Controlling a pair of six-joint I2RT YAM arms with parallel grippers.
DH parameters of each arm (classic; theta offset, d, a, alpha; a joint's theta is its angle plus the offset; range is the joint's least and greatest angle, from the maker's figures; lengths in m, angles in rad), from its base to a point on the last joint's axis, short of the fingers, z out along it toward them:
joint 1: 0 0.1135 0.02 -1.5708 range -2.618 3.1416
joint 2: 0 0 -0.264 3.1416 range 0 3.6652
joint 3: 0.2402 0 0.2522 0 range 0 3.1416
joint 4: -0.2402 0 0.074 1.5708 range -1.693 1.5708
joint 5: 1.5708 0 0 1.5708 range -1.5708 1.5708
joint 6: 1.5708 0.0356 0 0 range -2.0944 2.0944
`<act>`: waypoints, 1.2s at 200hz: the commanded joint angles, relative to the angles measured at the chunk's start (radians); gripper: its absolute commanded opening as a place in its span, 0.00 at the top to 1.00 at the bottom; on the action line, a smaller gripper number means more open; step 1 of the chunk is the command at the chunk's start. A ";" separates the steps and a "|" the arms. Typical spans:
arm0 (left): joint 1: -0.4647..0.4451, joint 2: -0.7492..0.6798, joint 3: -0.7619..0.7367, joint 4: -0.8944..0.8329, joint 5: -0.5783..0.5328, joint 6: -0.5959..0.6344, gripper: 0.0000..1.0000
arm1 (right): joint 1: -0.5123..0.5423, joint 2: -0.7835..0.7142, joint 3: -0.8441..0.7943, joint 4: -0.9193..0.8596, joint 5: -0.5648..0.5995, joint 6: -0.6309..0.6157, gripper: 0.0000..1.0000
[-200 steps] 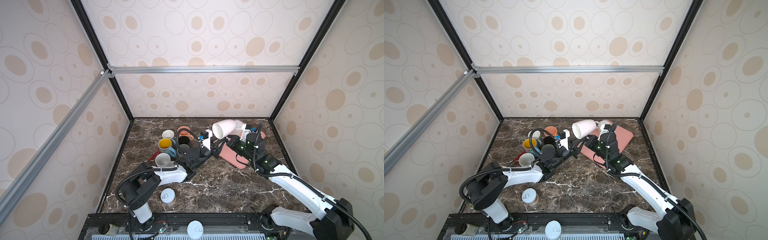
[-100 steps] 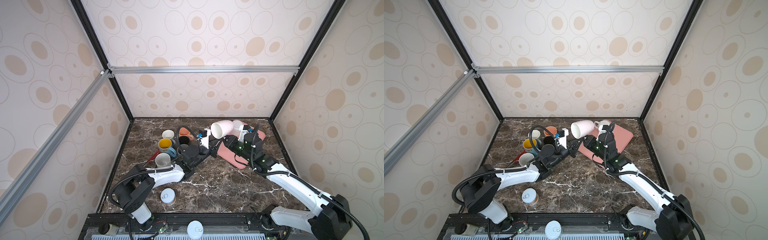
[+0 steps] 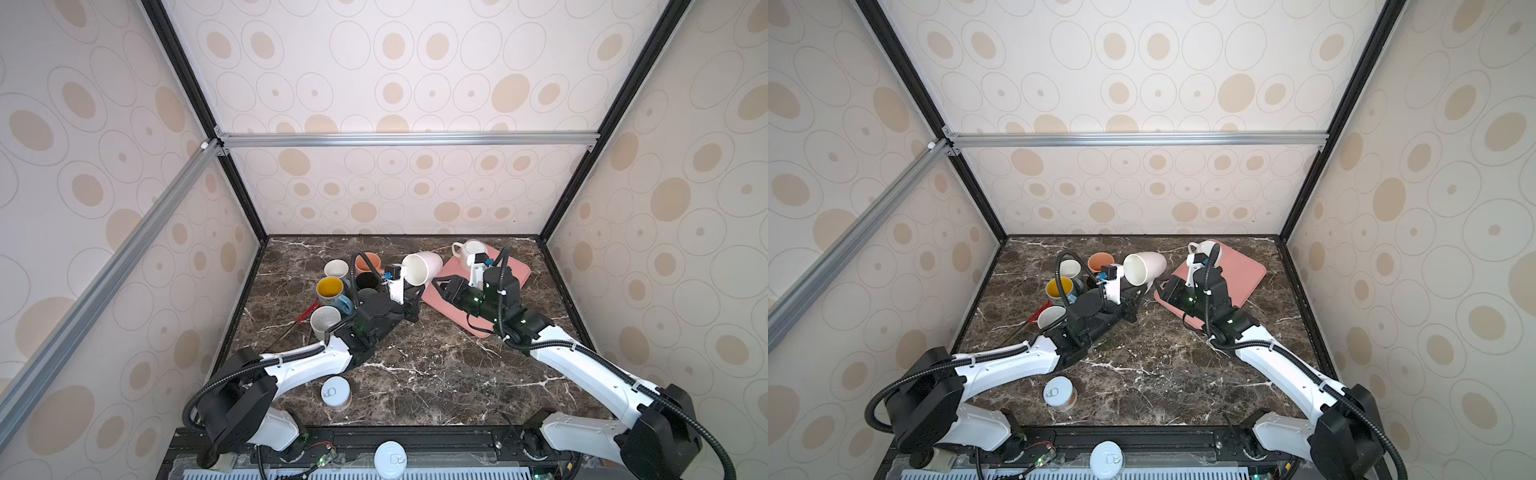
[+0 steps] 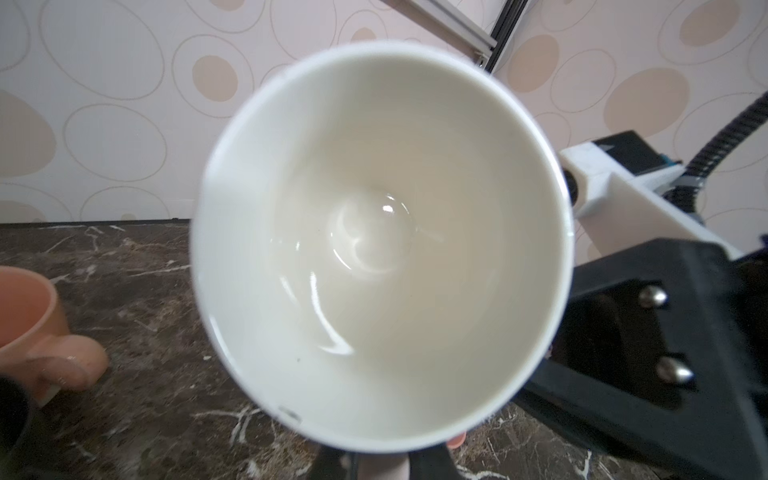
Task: Turn the mug right side up
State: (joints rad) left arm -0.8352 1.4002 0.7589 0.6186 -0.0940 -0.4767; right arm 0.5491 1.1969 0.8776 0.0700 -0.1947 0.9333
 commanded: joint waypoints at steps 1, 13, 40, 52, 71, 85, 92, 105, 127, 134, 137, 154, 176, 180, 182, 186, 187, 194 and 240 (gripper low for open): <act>0.006 -0.089 0.008 -0.058 -0.110 0.003 1.00 | 0.008 0.005 0.007 -0.002 -0.070 -0.012 0.58; 0.006 -0.124 0.007 -0.133 -0.154 -0.011 1.00 | 0.007 -0.005 0.000 -0.009 -0.071 -0.025 0.57; 0.000 -0.210 0.048 -0.417 -0.271 -0.066 1.00 | 0.006 -0.040 -0.004 -0.058 -0.025 -0.077 0.57; -0.002 -0.251 0.068 -0.556 -0.324 -0.085 1.00 | 0.006 -0.054 -0.005 -0.080 0.000 -0.098 0.56; -0.005 -0.319 0.095 -0.767 -0.402 -0.153 1.00 | 0.004 -0.060 -0.004 -0.096 0.024 -0.118 0.55; -0.005 -0.362 0.114 -0.902 -0.426 -0.209 1.00 | 0.001 -0.055 -0.005 -0.095 0.031 -0.123 0.55; -0.005 -0.377 0.128 -0.967 -0.435 -0.244 1.00 | -0.001 -0.050 -0.007 -0.091 0.029 -0.124 0.55; -0.005 -0.382 0.162 -1.102 -0.467 -0.339 1.00 | -0.006 -0.036 -0.006 -0.080 0.020 -0.125 0.55; -0.005 -0.334 0.223 -1.274 -0.476 -0.459 1.00 | -0.016 -0.017 -0.010 -0.055 0.000 -0.123 0.55; -0.005 -0.314 0.239 -1.306 -0.458 -0.491 1.00 | -0.021 -0.014 -0.015 -0.043 -0.002 -0.122 0.56; -0.005 -0.306 0.246 -1.318 -0.450 -0.503 1.00 | -0.023 -0.014 -0.017 -0.038 -0.002 -0.122 0.55; -0.005 -0.263 0.273 -1.375 -0.400 -0.586 1.00 | -0.037 -0.015 -0.031 -0.014 -0.006 -0.117 0.55; -0.006 -0.231 0.272 -1.419 -0.346 -0.692 1.00 | -0.061 -0.027 -0.047 -0.007 -0.019 -0.111 0.55; -0.005 -0.228 0.269 -1.417 -0.336 -0.706 1.00 | -0.066 -0.031 -0.054 -0.004 -0.021 -0.110 0.55; -0.005 -0.227 0.267 -1.416 -0.332 -0.713 1.00 | -0.070 -0.034 -0.058 -0.003 -0.020 -0.109 0.55; -0.005 -0.225 0.264 -1.418 -0.323 -0.724 1.00 | -0.075 -0.039 -0.066 0.001 -0.020 -0.107 0.55; -0.005 -0.224 0.263 -1.418 -0.321 -0.727 1.00 | -0.077 -0.041 -0.068 0.003 -0.020 -0.107 0.56; -0.005 -0.220 0.260 -1.420 -0.306 -0.744 1.00 | -0.087 -0.053 -0.083 0.010 -0.017 -0.103 0.55; -0.005 -0.174 0.266 -1.431 -0.241 -0.807 1.00 | -0.167 -0.124 -0.129 0.007 -0.022 -0.107 0.55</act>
State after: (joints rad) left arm -0.8394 1.1961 0.9920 -0.7620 -0.3820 -1.2041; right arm 0.4149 1.1229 0.7601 0.0528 -0.2096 0.8253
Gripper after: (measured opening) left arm 0.140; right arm 0.446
